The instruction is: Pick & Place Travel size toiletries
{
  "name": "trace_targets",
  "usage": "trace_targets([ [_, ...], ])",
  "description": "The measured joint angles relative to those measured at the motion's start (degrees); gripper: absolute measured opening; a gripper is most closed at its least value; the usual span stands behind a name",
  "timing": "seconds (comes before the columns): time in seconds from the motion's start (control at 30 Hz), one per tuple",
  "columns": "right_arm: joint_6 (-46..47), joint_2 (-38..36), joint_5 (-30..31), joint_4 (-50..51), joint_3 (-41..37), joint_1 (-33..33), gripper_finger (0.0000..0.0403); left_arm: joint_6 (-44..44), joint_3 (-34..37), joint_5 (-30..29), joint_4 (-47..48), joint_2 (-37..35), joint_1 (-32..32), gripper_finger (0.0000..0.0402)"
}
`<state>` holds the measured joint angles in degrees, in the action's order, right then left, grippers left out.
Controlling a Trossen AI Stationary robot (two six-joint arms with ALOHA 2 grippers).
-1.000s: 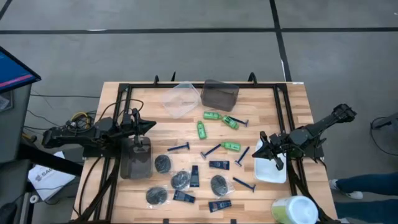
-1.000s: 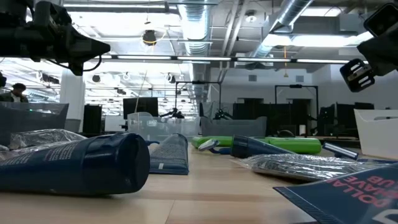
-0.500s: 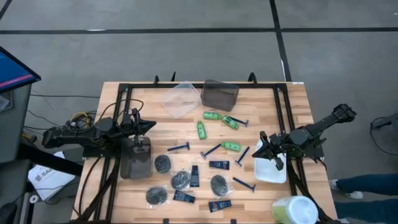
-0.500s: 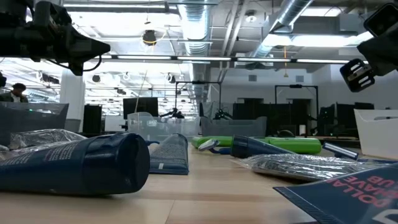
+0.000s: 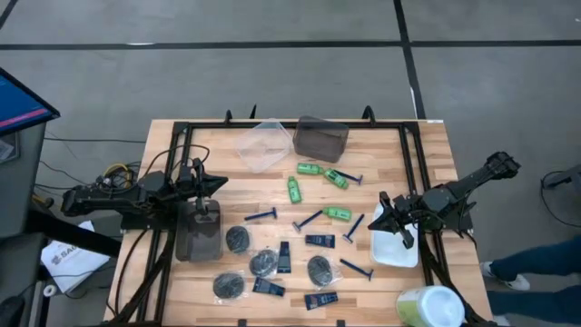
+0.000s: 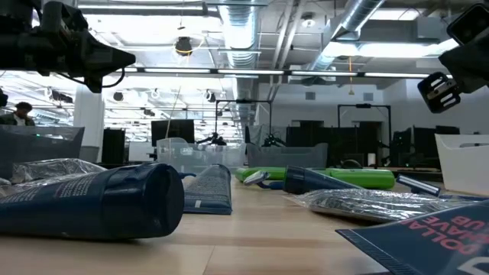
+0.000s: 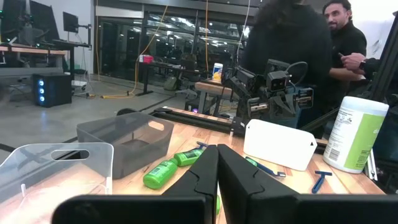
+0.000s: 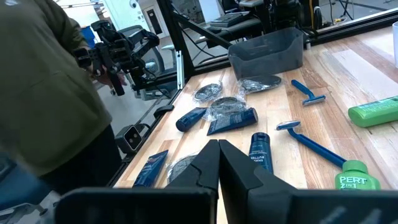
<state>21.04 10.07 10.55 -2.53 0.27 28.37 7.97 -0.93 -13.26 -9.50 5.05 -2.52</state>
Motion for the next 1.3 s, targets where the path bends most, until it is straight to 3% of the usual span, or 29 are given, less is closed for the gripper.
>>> trace_targets([
  [0.67,-1.92,0.0,0.02,-0.01,0.0,-0.82,0.0,0.76,0.0,0.02,-0.84,-0.01,-0.01,0.0003],
  [0.83,-1.92,0.0,0.02,-0.02,0.02,-0.82,0.0,11.2,0.0,-0.17,-5.43,0.03,-0.02,0.0003],
  [1.1,-1.95,0.0,0.02,-0.04,0.02,-0.82,0.0,15.1,-0.03,-0.73,-21.92,-0.01,-0.01,0.0003],
  [1.3,-1.98,0.0,0.02,-0.03,0.01,-0.84,0.0,15.23,-7.21,-0.05,-23.87,4.48,1.02,0.0003],
])
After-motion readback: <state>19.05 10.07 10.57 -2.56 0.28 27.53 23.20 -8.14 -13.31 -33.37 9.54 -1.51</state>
